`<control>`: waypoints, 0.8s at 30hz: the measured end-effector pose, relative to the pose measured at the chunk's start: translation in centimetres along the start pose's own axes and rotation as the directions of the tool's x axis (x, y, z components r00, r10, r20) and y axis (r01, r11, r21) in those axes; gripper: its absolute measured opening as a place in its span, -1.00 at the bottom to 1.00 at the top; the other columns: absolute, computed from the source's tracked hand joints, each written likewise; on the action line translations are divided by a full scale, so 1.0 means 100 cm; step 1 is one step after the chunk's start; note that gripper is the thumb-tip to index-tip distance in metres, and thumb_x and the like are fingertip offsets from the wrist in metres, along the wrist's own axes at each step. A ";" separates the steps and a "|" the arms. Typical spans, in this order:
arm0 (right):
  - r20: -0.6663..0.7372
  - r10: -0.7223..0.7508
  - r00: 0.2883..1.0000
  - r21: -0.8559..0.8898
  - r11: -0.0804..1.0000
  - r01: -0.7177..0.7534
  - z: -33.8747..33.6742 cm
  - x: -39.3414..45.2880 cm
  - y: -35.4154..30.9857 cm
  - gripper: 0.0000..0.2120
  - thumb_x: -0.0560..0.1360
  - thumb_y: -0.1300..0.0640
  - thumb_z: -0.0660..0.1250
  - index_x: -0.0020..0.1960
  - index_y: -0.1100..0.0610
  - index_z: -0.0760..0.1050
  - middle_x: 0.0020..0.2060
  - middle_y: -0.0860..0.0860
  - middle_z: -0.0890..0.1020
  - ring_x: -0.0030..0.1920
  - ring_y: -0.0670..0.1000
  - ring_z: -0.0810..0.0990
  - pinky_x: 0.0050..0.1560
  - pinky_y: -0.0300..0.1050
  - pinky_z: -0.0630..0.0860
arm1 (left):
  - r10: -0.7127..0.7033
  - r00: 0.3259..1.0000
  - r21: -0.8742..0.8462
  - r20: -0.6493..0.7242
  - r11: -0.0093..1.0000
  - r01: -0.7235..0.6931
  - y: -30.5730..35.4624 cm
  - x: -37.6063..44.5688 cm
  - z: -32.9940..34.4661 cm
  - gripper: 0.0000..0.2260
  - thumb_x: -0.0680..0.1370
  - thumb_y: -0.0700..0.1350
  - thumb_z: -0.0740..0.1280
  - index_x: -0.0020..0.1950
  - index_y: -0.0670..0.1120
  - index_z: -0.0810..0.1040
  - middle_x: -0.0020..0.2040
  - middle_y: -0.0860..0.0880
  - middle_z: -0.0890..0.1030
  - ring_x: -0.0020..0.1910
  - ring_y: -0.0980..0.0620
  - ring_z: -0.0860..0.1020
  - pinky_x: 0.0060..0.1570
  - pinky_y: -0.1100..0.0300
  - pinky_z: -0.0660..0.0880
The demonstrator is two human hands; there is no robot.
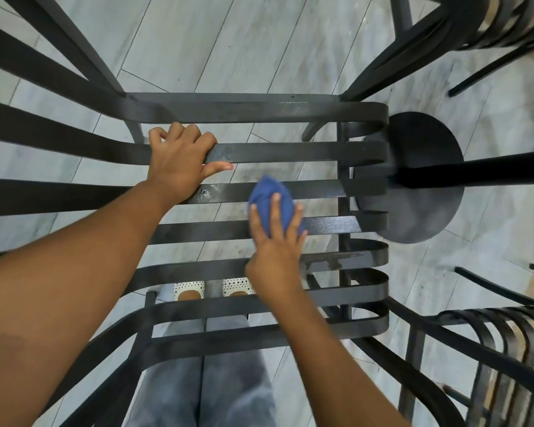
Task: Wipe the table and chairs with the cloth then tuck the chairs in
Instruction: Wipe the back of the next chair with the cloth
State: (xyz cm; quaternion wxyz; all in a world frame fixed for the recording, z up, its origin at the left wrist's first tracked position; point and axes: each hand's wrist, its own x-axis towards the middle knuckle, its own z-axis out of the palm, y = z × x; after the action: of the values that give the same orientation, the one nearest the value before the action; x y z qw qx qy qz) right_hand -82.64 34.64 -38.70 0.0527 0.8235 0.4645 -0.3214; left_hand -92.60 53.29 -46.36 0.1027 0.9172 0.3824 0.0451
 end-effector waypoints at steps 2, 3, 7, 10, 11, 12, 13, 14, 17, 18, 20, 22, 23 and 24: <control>0.058 -0.072 0.996 0.029 0.997 0.070 0.012 -0.010 -0.009 -0.17 0.51 0.26 0.18 0.51 -0.10 -0.30 0.43 -0.01 -0.47 0.32 0.19 -0.58 0.30 0.21 -0.47 | 0.000 1.000 0.005 0.005 1.000 0.000 0.000 0.000 0.001 -0.43 0.49 0.35 0.03 -0.07 -0.14 0.50 -0.14 -0.17 0.50 -0.12 -0.22 0.42 -0.08 -0.09 0.26; 0.032 -0.093 0.995 0.005 0.996 0.093 0.017 -0.015 -0.007 -0.14 0.50 0.27 0.19 0.50 -0.12 -0.35 0.41 -0.03 -0.50 0.33 0.19 -0.59 0.28 0.23 -0.49 | 0.001 1.000 0.005 0.010 1.000 -0.001 -0.001 0.000 0.001 -0.42 0.49 0.36 0.02 -0.07 -0.14 0.50 -0.15 -0.17 0.50 -0.12 -0.22 0.42 -0.08 -0.09 0.26; -0.031 -0.101 0.994 -0.117 0.988 0.097 0.019 -0.022 0.047 0.00 0.44 0.31 0.21 0.39 -0.22 -0.52 0.35 -0.07 -0.59 0.35 0.21 -0.60 0.26 0.27 -0.53 | 0.001 1.000 0.003 0.026 1.000 -0.001 -0.001 -0.001 -0.001 -0.43 0.49 0.34 0.04 -0.05 -0.14 0.51 -0.13 -0.17 0.51 -0.10 -0.23 0.42 -0.05 -0.11 0.26; -0.168 0.089 0.982 -0.088 0.991 -0.105 0.010 -0.027 0.098 0.01 0.45 0.26 0.33 0.47 -0.14 -0.40 0.44 0.02 -0.41 0.42 0.27 -0.42 0.34 0.31 -0.32 | -0.003 0.999 -0.024 0.040 1.000 0.004 0.001 -0.001 -0.004 -0.48 0.50 0.29 0.10 -0.03 -0.15 0.52 -0.10 -0.18 0.52 -0.07 -0.24 0.43 -0.03 -0.14 0.26; -0.211 0.159 0.964 -0.065 0.982 -0.177 0.007 -0.027 0.104 -0.01 0.44 0.26 0.35 0.50 -0.11 -0.33 0.46 0.03 -0.35 0.43 0.27 -0.39 0.35 0.31 -0.28 | -0.005 0.999 -0.022 0.037 1.000 0.006 0.002 -0.001 -0.004 -0.49 0.50 0.28 0.11 -0.02 -0.15 0.52 -0.10 -0.19 0.52 -0.07 -0.24 0.43 -0.03 -0.14 0.26; -0.228 0.235 0.945 -0.033 0.968 -0.248 0.009 -0.025 0.101 -0.04 0.44 0.29 0.33 0.50 -0.09 -0.30 0.46 0.03 -0.35 0.43 0.28 -0.39 0.36 0.31 -0.25 | -0.007 0.999 -0.016 0.033 1.000 0.008 0.003 -0.001 -0.005 -0.50 0.49 0.28 0.13 -0.03 -0.16 0.52 -0.10 -0.19 0.52 -0.07 -0.24 0.43 -0.04 -0.14 0.26; -0.234 0.309 0.922 0.006 0.949 -0.316 0.014 -0.021 0.089 -0.06 0.44 0.32 0.29 0.49 -0.07 -0.33 0.44 0.04 -0.38 0.43 0.30 -0.39 0.38 0.31 -0.23 | -0.010 1.000 -0.012 0.030 1.000 0.010 0.004 -0.001 -0.004 -0.50 0.49 0.28 0.14 -0.03 -0.16 0.52 -0.10 -0.19 0.52 -0.07 -0.24 0.43 -0.04 -0.14 0.27; -0.248 0.357 0.901 0.043 0.933 -0.358 0.020 -0.019 0.070 -0.04 0.43 0.34 0.26 0.47 -0.05 -0.38 0.43 0.07 -0.41 0.43 0.34 -0.37 0.39 0.31 -0.21 | -0.012 1.000 -0.011 0.027 1.000 0.012 0.003 -0.001 -0.004 -0.50 0.49 0.28 0.14 -0.04 -0.16 0.52 -0.10 -0.19 0.52 -0.08 -0.24 0.43 -0.04 -0.14 0.27; -0.250 0.093 0.964 -0.060 0.992 -0.111 0.049 -0.024 0.008 0.10 0.28 0.25 0.40 0.53 0.00 -0.30 0.50 0.13 -0.27 0.44 0.41 -0.24 0.34 0.35 -0.18 | -0.008 1.000 0.011 0.005 1.000 0.008 0.000 -0.001 -0.002 -0.45 0.49 0.33 0.07 -0.06 -0.15 0.50 -0.13 -0.17 0.51 -0.11 -0.23 0.42 -0.07 -0.10 0.25; -0.208 -0.059 0.976 -0.109 0.993 0.037 0.060 -0.028 -0.001 0.11 0.22 0.23 0.46 0.54 0.00 -0.19 0.52 0.12 -0.20 0.46 0.38 -0.19 0.33 0.35 -0.18 | -0.006 1.000 0.014 0.002 1.000 0.006 0.000 -0.001 -0.002 -0.44 0.49 0.34 0.06 -0.07 -0.14 0.50 -0.14 -0.17 0.50 -0.12 -0.23 0.42 -0.07 -0.09 0.24; -0.124 -0.269 0.955 -0.173 0.954 0.246 0.064 -0.030 0.002 0.07 0.16 0.21 0.48 0.53 -0.04 -0.01 0.53 0.06 -0.08 0.48 0.28 -0.14 0.32 0.34 -0.17 | 0.003 1.000 0.023 -0.007 1.000 -0.003 0.000 -0.001 0.000 -0.47 0.49 0.33 0.09 -0.07 -0.14 0.50 -0.16 -0.17 0.50 -0.13 -0.22 0.43 -0.08 -0.09 0.26; -0.098 -0.303 0.948 -0.178 0.943 0.283 0.052 -0.027 0.023 0.03 0.18 0.23 0.45 0.52 -0.08 0.03 0.53 0.02 -0.05 0.49 0.22 -0.16 0.33 0.34 -0.17 | 0.002 1.000 0.021 -0.014 1.000 -0.002 0.000 -0.001 0.000 -0.49 0.49 0.31 0.13 -0.06 -0.14 0.50 -0.16 -0.16 0.50 -0.12 -0.22 0.42 -0.07 -0.10 0.26; -0.103 -0.276 0.956 -0.173 0.951 0.256 0.044 -0.026 0.036 0.04 0.19 0.24 0.44 0.53 -0.10 -0.01 0.54 0.00 -0.11 0.49 0.21 -0.19 0.33 0.33 -0.17 | 0.001 1.000 0.011 -0.013 1.000 -0.001 0.000 -0.001 -0.001 -0.50 0.49 0.30 0.13 -0.05 -0.14 0.50 -0.15 -0.17 0.51 -0.11 -0.23 0.42 -0.06 -0.10 0.25; -0.116 -0.235 0.965 -0.165 0.963 0.214 0.039 -0.026 0.051 0.05 0.22 0.25 0.43 0.53 -0.11 -0.06 0.53 -0.02 -0.19 0.50 0.20 -0.22 0.33 0.33 -0.18 | 0.002 1.000 0.001 -0.011 1.000 -0.002 -0.001 -0.001 -0.002 -0.50 0.50 0.30 0.13 -0.04 -0.15 0.51 -0.14 -0.17 0.51 -0.10 -0.23 0.42 -0.05 -0.11 0.26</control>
State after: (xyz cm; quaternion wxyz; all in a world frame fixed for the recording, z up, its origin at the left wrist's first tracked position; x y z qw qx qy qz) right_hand -81.38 28.44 -41.33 0.0467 0.7789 0.5805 -0.2327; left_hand -92.73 53.29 -46.21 0.1002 0.9173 0.3821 0.0503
